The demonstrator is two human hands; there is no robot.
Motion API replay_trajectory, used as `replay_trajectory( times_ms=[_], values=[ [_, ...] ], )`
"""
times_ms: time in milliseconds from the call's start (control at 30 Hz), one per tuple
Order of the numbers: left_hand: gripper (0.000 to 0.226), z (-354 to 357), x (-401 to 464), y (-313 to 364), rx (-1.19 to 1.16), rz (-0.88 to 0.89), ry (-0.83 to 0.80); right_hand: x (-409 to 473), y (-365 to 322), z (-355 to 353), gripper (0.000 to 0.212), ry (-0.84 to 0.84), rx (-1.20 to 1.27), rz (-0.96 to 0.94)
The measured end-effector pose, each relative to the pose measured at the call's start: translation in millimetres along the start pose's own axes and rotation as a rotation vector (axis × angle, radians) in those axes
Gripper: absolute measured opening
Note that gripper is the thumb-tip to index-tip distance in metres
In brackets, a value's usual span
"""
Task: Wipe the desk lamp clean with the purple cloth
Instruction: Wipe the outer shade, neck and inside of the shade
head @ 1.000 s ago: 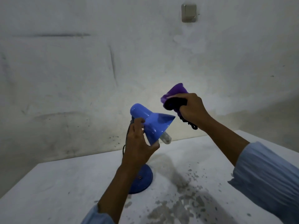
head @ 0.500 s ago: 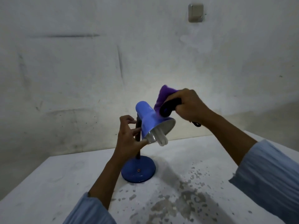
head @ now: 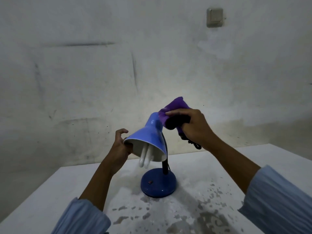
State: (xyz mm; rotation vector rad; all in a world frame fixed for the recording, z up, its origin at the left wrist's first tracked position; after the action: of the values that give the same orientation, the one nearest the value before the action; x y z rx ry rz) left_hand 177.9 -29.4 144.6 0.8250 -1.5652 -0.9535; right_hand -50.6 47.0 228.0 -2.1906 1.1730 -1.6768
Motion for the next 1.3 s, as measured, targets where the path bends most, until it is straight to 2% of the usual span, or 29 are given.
replay_trajectory(
  times_ms=[100, 200, 300, 367, 433, 567, 767, 900, 1000, 1100, 1200, 1300],
  values=[
    [0.04, -2, 1, -3, -0.022, -0.026, 0.006, -2, -15, 28, 0.056, -0.128, -0.151, -0.216],
    [0.03, -2, -1, -3, -0.039, -0.023, 0.0, 3, -5, 45, 0.057, -0.219, -0.352, -0.28],
    [0.028, -1, -4, 3, 0.023, -0.018, -0.007, 22, 8, 32, 0.064, -0.054, -0.478, -0.19],
    [0.036, 0, -7, 10, 0.085, -0.009, -0.053, 34, 17, 17, 0.065, 0.103, -0.513, -0.091],
    [0.047, 1, -12, 16, 0.147, 0.003, -0.106, 37, 21, 12, 0.067, 0.162, -0.417, -0.046],
    [0.078, 4, -28, 31, 0.176, 0.038, -0.187, 22, 18, 30, 0.07, 0.035, -0.339, -0.124],
    [0.076, 12, -33, 32, 0.151, 0.053, -0.048, -17, 4, 47, 0.052, -0.07, 0.028, -0.127],
    [0.067, 11, -33, 29, 0.085, 0.041, -0.019, -31, 8, 30, 0.037, -0.252, 0.396, 0.072],
    [0.065, 14, -34, 26, 0.067, 0.03, -0.005, -29, 21, 20, 0.018, -0.163, 0.444, 0.232],
    [0.068, 16, -37, 26, 0.044, 0.04, 0.064, -25, 28, 18, 0.027, 0.046, 0.414, 0.295],
    [0.08, 18, -42, 21, -0.015, 0.023, 0.101, -26, 15, 32, 0.049, -0.065, 0.223, 0.185],
    [0.09, 25, -46, 12, -0.081, -0.026, 0.089, -32, -15, 44, 0.051, -0.228, 0.215, -0.025]
  ],
)
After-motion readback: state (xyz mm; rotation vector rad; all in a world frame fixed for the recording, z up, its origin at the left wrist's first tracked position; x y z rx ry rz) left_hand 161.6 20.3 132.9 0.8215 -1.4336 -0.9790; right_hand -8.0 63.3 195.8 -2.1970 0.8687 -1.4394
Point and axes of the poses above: each hand's wrist, its own x-axis towards the middle knuckle, its own z-axis out of the palm, y = z × x, the point moved 5 cm from there along x, towards the middle knuckle, and after that the axes turned 1 degree about -y, right-handed, at the moved point
